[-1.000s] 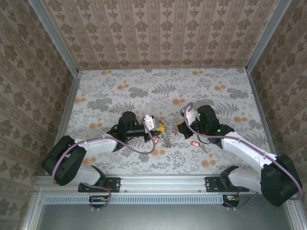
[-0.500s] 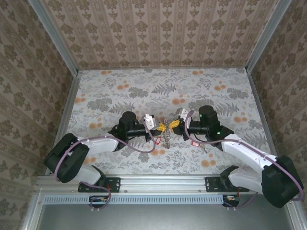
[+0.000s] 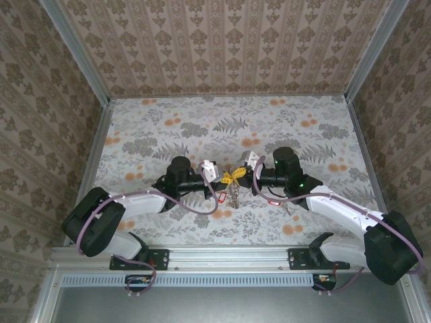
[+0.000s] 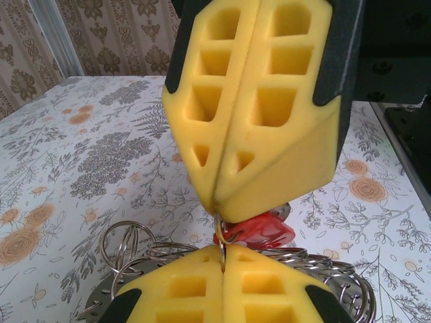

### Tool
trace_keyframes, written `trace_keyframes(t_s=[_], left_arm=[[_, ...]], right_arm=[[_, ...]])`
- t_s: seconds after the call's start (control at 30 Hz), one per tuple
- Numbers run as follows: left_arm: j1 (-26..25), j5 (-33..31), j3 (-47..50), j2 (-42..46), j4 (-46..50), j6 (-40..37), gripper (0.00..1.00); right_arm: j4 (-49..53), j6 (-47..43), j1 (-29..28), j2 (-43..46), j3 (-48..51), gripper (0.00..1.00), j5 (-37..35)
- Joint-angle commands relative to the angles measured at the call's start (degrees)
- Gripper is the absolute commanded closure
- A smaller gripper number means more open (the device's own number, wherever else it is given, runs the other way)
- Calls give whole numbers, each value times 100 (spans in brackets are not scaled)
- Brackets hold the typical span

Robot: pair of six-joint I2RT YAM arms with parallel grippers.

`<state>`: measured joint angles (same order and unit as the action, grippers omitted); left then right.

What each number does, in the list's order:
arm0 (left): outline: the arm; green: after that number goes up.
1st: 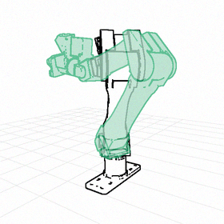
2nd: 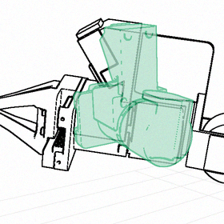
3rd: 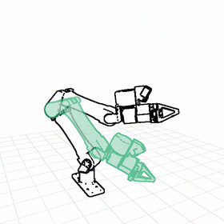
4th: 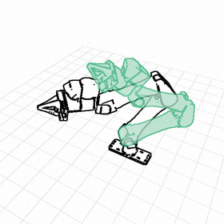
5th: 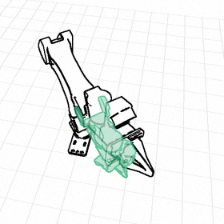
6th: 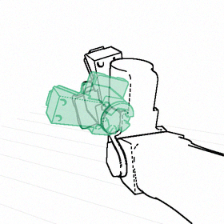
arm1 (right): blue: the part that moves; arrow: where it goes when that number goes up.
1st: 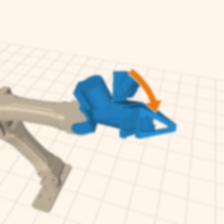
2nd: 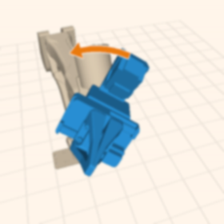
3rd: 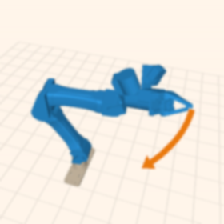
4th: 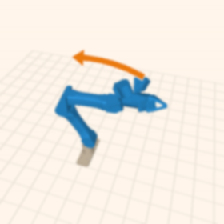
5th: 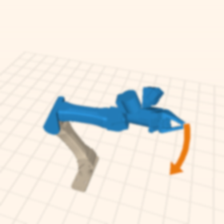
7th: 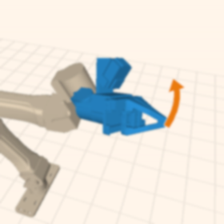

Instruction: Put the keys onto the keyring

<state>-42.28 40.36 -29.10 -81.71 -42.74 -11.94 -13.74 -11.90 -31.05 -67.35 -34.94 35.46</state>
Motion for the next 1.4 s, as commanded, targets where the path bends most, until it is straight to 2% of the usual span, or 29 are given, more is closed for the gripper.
trace_keyframes(t_s=[0.0,0.23,0.53,0.83,1.17,1.37], left_arm=[[29,269,-25,24,-208,104,100],[28,323,-2,103,-239,142,100],[36,458,45,54,-457,280,100],[36,499,20,-95,-571,315,100],[36,429,15,-99,-591,282,100],[28,449,14,-99,-587,276,100]], right_arm=[[117,-329,-100,-20,-175,100,-545],[425,-778,-255,98,-120,100,-1218],[381,-779,-290,255,-22,100,-2030],[936,-571,-288,168,-287,100,-1814],[1058,-219,-195,10,-264,86,-1947],[1123,-177,-97,38,-197,83,-1853]])
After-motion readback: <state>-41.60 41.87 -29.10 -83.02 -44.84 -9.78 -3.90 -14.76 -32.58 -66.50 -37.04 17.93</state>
